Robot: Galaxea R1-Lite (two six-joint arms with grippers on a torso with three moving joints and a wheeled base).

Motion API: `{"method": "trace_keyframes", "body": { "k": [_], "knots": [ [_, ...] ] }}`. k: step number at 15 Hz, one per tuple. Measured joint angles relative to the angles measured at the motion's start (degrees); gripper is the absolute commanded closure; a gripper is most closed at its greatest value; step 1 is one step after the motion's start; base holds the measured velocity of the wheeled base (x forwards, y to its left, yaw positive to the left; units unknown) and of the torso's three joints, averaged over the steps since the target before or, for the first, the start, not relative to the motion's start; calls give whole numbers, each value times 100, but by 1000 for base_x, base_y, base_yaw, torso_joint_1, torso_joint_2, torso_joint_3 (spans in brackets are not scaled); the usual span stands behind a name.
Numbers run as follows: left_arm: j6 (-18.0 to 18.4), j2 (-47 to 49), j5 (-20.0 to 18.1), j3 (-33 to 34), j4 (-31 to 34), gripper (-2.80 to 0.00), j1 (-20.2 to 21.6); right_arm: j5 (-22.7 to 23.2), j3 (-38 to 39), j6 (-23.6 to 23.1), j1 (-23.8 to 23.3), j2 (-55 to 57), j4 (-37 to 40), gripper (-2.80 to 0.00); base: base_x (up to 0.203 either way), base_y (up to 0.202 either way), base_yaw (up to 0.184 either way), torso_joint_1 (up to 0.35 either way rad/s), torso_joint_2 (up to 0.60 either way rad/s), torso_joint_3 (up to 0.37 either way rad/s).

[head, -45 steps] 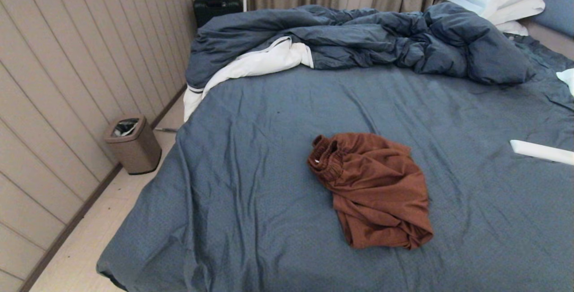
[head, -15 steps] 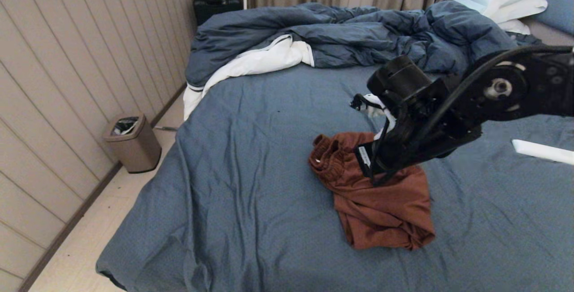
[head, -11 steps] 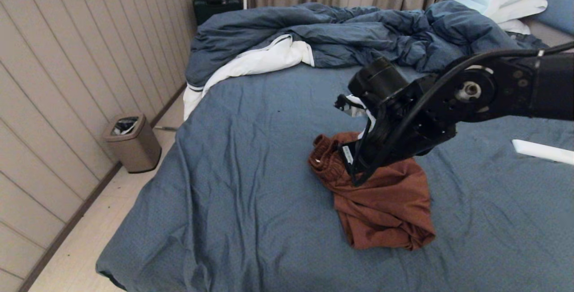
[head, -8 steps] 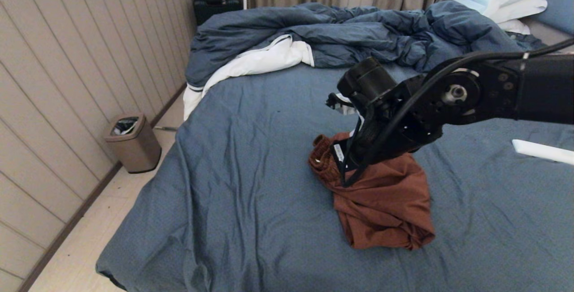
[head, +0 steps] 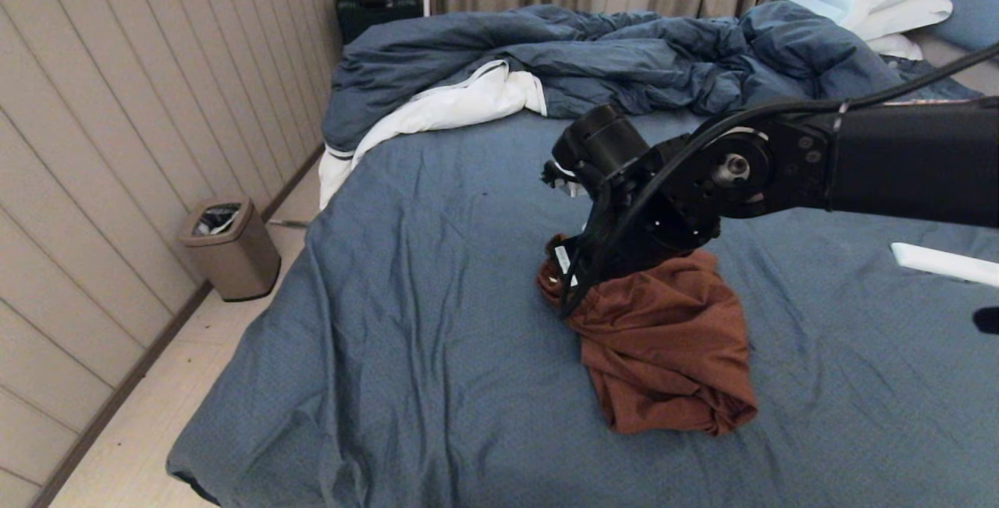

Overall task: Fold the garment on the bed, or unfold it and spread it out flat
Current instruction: Unford the brown shorts

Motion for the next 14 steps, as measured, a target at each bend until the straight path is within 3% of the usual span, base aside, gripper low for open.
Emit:
{"method": "trace_keyframes", "body": {
  "k": [14],
  "knots": [
    [0, 0, 0, 2, -2, 0, -2, -158, -383, -315, -50, 953, 4, -280, 0, 0, 0, 0, 0, 0]
  ]
}}
